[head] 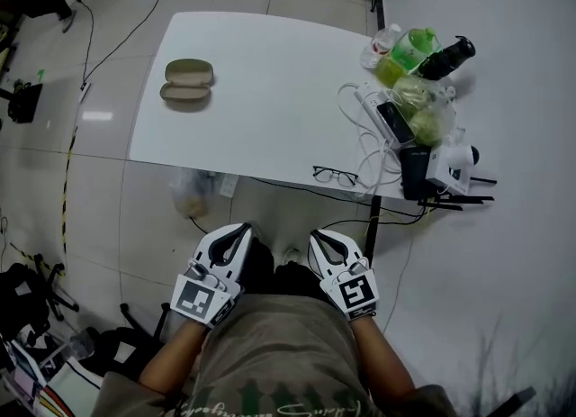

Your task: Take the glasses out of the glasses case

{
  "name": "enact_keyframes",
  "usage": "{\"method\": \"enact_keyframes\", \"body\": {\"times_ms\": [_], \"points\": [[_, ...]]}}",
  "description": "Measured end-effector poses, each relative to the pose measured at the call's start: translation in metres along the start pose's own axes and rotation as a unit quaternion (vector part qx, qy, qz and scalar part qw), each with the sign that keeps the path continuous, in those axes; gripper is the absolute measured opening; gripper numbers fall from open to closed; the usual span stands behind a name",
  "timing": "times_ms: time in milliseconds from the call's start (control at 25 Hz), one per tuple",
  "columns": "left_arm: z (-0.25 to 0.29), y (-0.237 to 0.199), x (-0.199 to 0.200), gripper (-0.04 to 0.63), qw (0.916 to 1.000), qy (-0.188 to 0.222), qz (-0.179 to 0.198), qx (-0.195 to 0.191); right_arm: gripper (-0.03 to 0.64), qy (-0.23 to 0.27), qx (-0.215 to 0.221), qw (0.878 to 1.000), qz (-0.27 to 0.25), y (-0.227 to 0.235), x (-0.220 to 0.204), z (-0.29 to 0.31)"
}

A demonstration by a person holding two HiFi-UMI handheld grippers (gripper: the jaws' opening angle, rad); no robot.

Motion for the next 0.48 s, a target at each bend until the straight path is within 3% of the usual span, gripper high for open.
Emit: {"method": "enact_keyframes", "body": {"times_ms": [120,280,480], "points": [[-0.004,0.02,-0.001,0.009,0.9999,-0.002,0.01,0.009,0.018,0.019,0.015,1.0,0.006,-0.005,0.005,-0.011],[0.003,0.06,0.006,0.009,0.9994,0.011,0.029,0.016,0.018,0.05,0.027,0.998,-0.035,-0.004,0.021,-0.04],[0.007,0.119,0.008,0.009,0.9989,0.031,0.035,0.006,0.018,0.128,0.019,0.99,-0.06,-0.003,0.034,-0.099]]}}
Point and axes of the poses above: the fingertips, and each gripper's own axes: z forward along the fingers, y to its right, x out of its top, the point moved 1 cm from there along -z, backward along the fingers, and after that the axes turned 11 degrees about y, right-handed, at the moved point
